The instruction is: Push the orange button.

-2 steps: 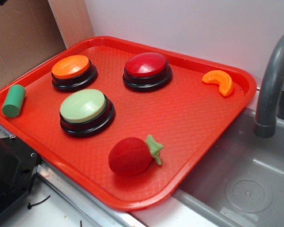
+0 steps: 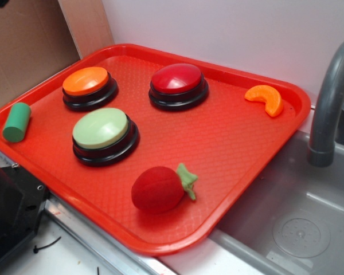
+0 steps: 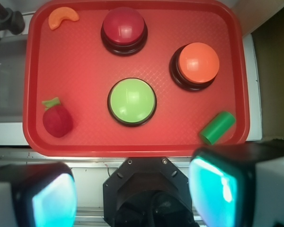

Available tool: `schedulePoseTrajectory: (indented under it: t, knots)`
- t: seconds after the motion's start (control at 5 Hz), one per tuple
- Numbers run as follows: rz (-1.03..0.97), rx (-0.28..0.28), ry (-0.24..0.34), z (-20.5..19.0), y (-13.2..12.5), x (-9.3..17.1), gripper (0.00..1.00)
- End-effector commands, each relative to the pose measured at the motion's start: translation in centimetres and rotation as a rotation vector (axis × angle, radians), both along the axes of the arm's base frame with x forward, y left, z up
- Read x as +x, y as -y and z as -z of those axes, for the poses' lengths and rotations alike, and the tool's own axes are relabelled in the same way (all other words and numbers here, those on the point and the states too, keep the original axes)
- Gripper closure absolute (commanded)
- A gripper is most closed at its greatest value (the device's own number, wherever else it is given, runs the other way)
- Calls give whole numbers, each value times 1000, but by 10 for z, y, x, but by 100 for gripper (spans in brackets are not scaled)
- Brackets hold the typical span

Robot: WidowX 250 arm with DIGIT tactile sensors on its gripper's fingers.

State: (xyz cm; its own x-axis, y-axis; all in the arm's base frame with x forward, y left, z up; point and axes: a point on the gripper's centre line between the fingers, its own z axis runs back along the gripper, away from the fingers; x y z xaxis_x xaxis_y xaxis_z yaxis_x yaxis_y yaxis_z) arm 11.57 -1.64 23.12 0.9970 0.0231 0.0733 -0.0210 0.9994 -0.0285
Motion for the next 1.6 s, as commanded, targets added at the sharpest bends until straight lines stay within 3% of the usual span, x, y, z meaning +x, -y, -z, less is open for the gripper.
schedulePoseTrajectory:
  t: [0.0,0.2,0.4,0.6,0.8,1.2,1.4]
  knots:
    - [-423,58,-20,40,-108,77,0]
    - [-547,140,-16,78,-151,104,0]
    - [-621,149,17,118,-164,107,0]
    - [-590,157,83,146,-162,104,0]
    - [-570,108,49,161,-160,102,0]
    - [-457,124,-5,170,-153,111,0]
    - [-431,106,9,154,-151,112,0]
